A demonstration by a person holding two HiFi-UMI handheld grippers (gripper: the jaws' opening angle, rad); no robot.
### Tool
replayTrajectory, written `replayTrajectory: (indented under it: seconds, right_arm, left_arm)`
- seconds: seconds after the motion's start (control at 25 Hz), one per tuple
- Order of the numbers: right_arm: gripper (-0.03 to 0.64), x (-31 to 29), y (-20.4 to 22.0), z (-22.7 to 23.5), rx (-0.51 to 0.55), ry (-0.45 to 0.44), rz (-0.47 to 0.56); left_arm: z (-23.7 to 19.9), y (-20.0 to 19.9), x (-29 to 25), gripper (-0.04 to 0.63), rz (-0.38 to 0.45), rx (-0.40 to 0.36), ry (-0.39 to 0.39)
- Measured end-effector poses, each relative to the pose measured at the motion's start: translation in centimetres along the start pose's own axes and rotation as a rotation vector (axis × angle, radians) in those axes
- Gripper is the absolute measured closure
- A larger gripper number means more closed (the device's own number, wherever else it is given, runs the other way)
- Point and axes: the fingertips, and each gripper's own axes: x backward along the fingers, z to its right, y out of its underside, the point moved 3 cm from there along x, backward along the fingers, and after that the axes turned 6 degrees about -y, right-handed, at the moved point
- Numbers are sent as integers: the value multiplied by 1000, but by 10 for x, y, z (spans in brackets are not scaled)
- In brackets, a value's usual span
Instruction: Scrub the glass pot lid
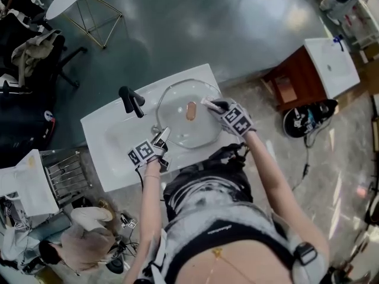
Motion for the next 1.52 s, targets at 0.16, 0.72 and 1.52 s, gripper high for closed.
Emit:
replayTrajectory:
  seconds: [0.16, 0.72, 1.52]
  right_arm:
    - [514, -10, -13, 11, 21, 20, -13]
    - [512, -16, -21, 13, 61, 124, 24]
    - [528, 40, -51, -42, 154, -4, 192]
  left_arm:
    - [0, -1, 1, 423, 8, -6, -21]
    - [5, -2, 9, 376, 10, -162, -121]
    - [108, 2, 32, 519, 267, -607, 24]
